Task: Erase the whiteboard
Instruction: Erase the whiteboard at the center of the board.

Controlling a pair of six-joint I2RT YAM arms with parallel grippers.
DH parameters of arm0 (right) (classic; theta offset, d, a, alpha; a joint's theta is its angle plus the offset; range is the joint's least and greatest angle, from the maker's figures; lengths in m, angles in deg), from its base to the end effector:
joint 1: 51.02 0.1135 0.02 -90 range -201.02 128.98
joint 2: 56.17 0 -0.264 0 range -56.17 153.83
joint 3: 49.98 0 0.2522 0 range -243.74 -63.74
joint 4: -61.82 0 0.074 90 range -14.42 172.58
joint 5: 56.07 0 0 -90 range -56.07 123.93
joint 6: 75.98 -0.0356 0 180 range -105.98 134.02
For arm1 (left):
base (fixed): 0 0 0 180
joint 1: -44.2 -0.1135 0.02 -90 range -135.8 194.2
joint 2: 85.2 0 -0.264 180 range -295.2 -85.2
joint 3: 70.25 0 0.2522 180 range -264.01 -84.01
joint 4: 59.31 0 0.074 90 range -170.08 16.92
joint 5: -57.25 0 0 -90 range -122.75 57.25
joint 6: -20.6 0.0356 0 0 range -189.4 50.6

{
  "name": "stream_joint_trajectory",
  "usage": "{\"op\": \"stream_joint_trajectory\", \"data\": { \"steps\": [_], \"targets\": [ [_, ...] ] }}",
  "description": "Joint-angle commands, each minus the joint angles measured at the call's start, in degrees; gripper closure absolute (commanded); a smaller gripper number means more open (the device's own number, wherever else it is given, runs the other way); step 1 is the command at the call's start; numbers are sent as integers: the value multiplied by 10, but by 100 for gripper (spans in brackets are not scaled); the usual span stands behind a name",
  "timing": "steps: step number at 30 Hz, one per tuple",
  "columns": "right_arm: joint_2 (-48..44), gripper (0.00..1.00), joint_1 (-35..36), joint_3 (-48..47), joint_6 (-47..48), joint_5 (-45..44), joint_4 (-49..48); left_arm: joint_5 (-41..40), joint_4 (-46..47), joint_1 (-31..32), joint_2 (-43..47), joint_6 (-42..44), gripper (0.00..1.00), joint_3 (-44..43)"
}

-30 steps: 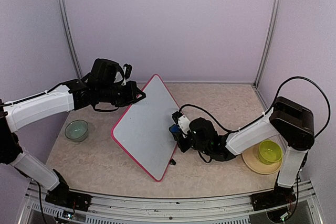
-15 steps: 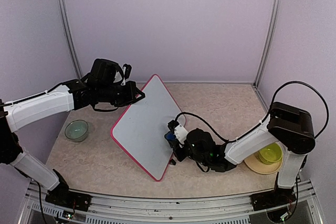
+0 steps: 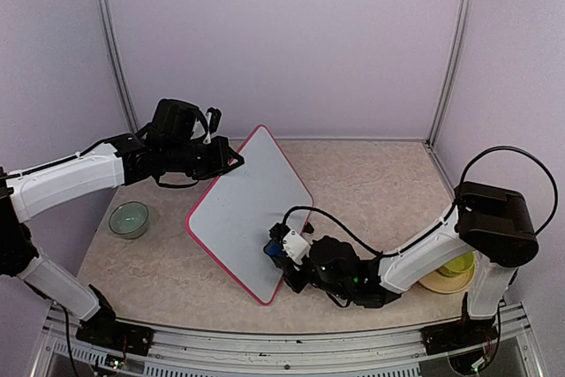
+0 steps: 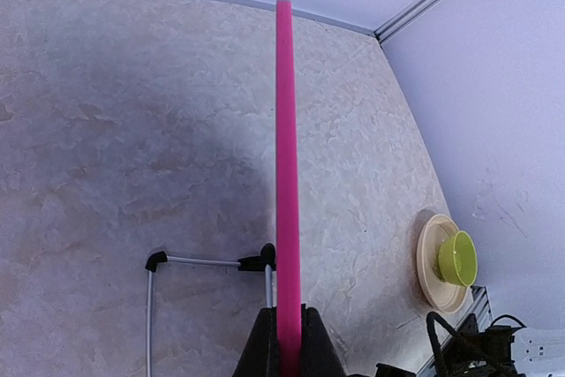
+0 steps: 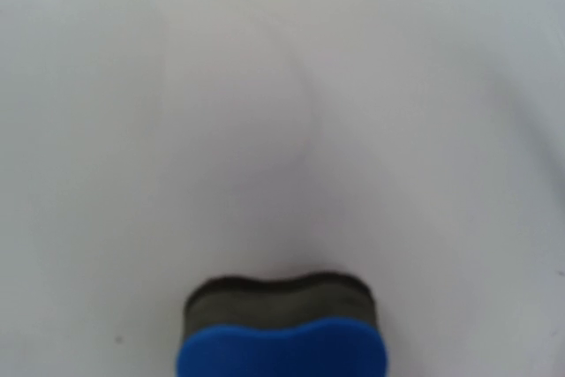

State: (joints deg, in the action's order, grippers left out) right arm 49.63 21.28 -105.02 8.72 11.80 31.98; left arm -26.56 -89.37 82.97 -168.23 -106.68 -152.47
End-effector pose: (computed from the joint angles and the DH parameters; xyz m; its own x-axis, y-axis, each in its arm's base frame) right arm 0.1196 0.3306 0.1340 -0.1797 -0.2817 -0.9425 -0.7622 0.6456 -0.0477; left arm 0.2580 -0.2122 0.3159 -0.7391 -0.1787 -0.6495 0.3105 0.7653 -0.5639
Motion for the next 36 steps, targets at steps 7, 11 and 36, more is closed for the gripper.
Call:
{"op": "stream_joint_trajectory", "data": {
  "steps": [7, 11, 36],
  "targets": [
    [-55, 100, -67, 21, -19, 22, 28, 0, 49, 3, 2, -4, 100, 11],
    [-54, 100, -114, 15, -22, 21, 42, 0, 49, 3, 2, -3, 100, 13],
    [33, 100, -31, 14, 13, -5, -32, 0, 57, 1, 5, -9, 100, 18]
  ]
}}
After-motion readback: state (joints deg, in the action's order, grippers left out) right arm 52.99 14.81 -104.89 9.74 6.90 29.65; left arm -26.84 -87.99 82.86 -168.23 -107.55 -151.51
